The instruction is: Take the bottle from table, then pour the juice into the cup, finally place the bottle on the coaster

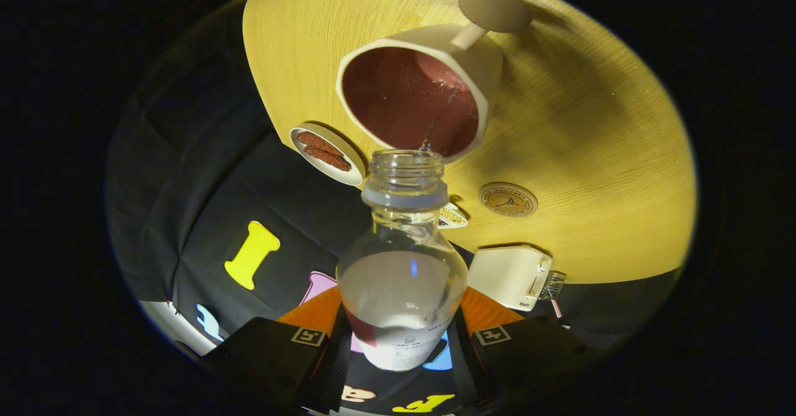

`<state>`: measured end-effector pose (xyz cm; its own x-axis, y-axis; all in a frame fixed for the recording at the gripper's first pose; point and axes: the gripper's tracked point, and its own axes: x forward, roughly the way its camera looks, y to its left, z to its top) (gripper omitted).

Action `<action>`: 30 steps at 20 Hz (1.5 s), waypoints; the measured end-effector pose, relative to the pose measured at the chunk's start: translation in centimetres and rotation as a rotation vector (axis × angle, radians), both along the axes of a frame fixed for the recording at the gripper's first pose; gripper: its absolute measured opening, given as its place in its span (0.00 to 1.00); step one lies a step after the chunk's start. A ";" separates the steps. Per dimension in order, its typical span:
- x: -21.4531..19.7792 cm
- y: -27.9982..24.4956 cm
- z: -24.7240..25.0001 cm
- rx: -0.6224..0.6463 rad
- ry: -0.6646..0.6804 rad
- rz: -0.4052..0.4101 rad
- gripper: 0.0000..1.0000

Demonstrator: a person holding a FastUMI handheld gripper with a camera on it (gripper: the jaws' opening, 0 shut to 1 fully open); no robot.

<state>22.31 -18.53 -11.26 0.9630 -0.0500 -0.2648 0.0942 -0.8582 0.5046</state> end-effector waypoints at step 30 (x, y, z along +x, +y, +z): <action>-2.0 1.9 1.6 -0.342 -0.009 0.063 0.71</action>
